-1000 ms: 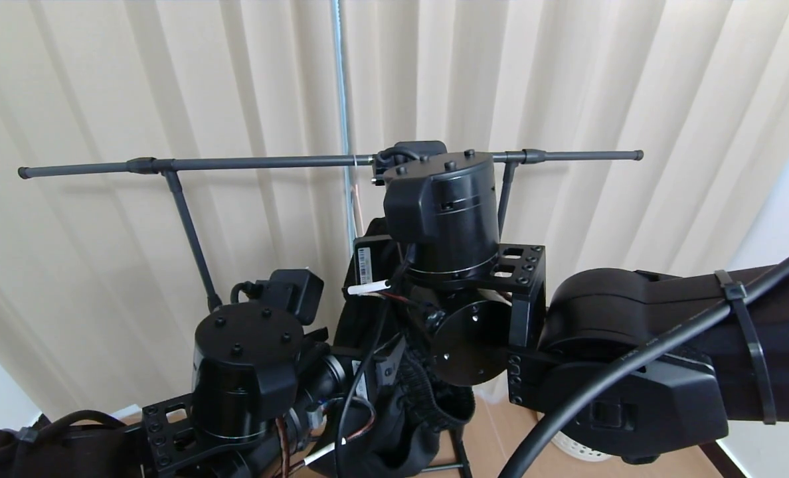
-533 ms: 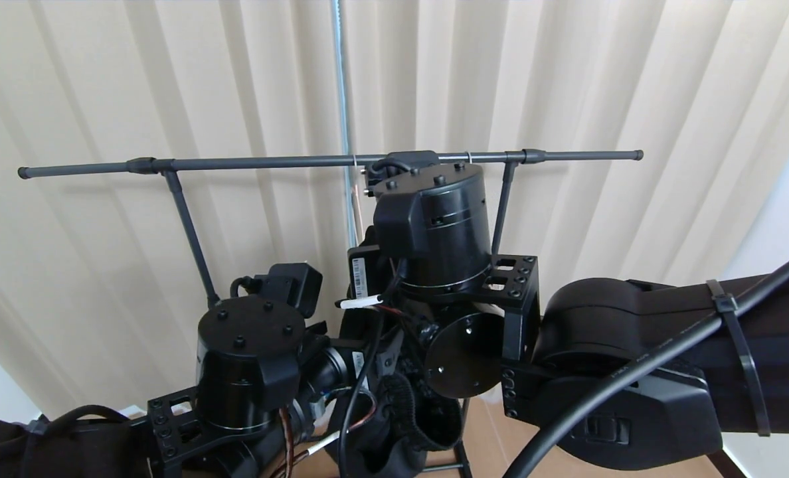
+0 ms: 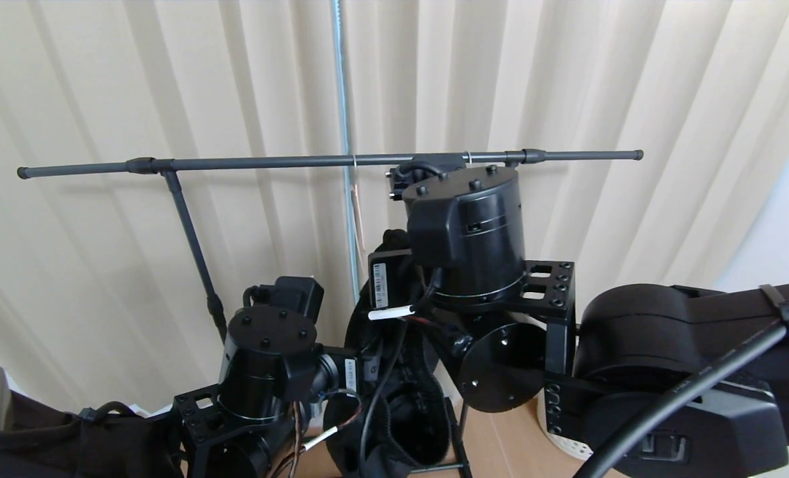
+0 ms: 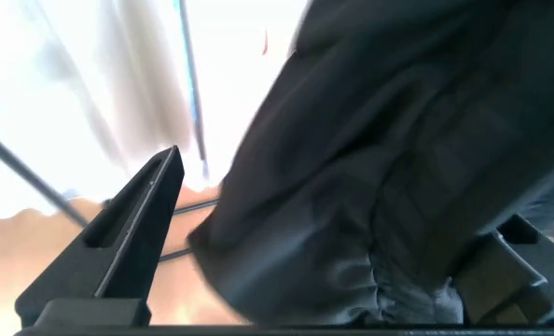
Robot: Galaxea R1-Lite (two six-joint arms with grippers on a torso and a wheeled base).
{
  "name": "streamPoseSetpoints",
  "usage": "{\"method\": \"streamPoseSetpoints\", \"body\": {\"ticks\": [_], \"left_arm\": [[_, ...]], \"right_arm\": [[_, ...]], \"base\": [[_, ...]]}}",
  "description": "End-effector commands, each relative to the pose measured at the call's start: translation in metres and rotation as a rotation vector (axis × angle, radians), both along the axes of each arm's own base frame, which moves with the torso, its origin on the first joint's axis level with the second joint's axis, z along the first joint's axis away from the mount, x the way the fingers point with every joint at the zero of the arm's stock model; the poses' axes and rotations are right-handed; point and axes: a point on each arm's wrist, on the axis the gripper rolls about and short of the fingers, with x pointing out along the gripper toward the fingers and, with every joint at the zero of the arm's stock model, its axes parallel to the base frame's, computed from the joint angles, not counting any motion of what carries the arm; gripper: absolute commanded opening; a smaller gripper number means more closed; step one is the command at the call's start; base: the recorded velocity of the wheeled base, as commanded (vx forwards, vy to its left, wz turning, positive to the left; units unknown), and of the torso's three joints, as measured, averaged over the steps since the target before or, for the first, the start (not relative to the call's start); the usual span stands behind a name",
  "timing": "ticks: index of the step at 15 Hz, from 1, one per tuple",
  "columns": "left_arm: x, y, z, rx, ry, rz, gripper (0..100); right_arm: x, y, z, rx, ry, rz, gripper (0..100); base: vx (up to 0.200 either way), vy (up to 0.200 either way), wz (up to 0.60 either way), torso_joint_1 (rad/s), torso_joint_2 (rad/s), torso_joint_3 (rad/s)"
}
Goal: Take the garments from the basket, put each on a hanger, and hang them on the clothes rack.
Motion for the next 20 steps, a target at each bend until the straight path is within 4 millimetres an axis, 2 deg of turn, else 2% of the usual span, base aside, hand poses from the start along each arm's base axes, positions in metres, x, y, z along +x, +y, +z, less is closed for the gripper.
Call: {"method": "streamPoseSetpoints", "body": {"ticks": [1, 4, 7, 13, 20], "left_arm": [[-0.001, 0.005, 0.001, 0.006, -0.001, 0.009, 100], [0.002, 0.01, 0.003, 0.006, -0.009, 0.028, 100], [0.003, 0.016, 0.004, 0.022, -0.013, 0.038, 100], [0.008, 0.018, -0.004, 0.045, 0.01, 0.054, 100], [0.006, 0.02, -0.008, 0.056, 0.022, 0.054, 100]], "right_arm": [[-0.003, -0.014, 0.01, 0.017, -0.01, -0.012, 0], [-0.01, -0.028, 0.012, 0.006, -0.004, -0.008, 0], [-0.006, -0.032, 0.014, 0.009, -0.007, -0.022, 0], [-0.012, -0.043, 0.029, 0.042, -0.029, -0.025, 0], [-0.005, -0.058, 0.034, 0.053, -0.037, -0.068, 0]], "base": [[0.0, 0.0, 0.0, 0.0, 0.0, 0.0], [0.0, 0.0, 0.0, 0.0, 0.0, 0.0], [0.0, 0.0, 0.0, 0.0, 0.0, 0.0], [0.0, 0.0, 0.0, 0.0, 0.0, 0.0], [0.0, 0.0, 0.0, 0.0, 0.0, 0.0]]}}
